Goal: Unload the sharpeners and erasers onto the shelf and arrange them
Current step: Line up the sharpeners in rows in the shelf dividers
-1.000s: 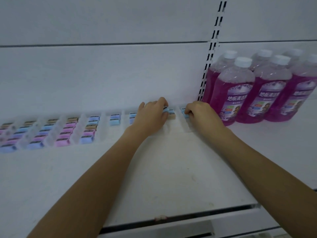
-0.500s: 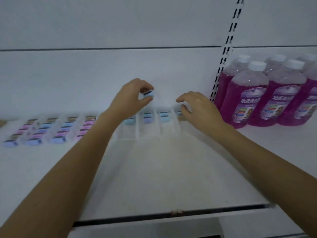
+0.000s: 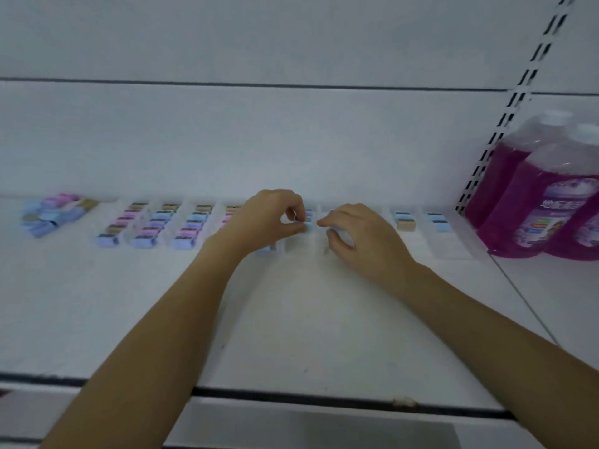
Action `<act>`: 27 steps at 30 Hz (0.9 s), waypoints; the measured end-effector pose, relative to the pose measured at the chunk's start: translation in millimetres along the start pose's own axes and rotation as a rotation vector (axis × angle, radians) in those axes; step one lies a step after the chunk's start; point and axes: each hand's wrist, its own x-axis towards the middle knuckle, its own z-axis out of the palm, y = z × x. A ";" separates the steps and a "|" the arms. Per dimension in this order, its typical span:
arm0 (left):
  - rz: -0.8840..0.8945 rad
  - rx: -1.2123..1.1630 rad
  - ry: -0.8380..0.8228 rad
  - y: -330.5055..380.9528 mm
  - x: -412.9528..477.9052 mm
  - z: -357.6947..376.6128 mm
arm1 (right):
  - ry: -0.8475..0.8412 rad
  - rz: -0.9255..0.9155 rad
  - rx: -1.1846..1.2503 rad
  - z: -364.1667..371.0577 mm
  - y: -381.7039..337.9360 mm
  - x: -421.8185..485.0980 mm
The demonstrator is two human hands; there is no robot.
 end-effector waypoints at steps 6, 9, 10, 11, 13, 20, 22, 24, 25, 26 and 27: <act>-0.037 0.095 -0.069 0.5 -2.3 4.3 | 0.008 -0.051 -0.006 2.6 1.1 -2.0; -0.076 0.169 -0.102 2.7 -3.1 5.9 | 0.003 -0.043 -0.011 3.8 3.1 -2.9; -0.082 0.189 -0.105 3.3 -3.2 6.2 | 0.000 -0.040 -0.017 4.3 3.1 -3.5; -0.086 0.204 -0.102 4.0 -3.2 6.3 | -0.002 -0.035 -0.019 4.7 2.9 -3.9; -0.090 0.233 -0.088 5.5 -3.0 6.4 | 0.002 -0.026 -0.018 5.5 2.3 -4.6; -0.073 0.290 -0.069 8.1 -3.0 5.9 | 0.023 -0.021 -0.026 6.6 2.3 -5.9; -0.065 0.309 -0.059 7.6 -3.8 5.2 | 0.021 -0.023 -0.022 7.0 2.1 -5.9; -0.066 0.303 -0.046 7.3 -4.2 4.1 | 0.022 -0.024 -0.022 7.2 2.4 -5.8; -0.065 0.298 -0.042 7.5 -4.7 3.8 | 0.024 -0.026 -0.024 7.3 2.7 -5.8; -0.061 0.296 -0.042 7.7 -4.9 3.8 | 0.025 -0.027 -0.028 7.4 3.1 -5.7; -0.055 0.298 -0.042 7.8 -5.3 3.9 | 0.025 -0.027 -0.031 7.5 3.2 -5.9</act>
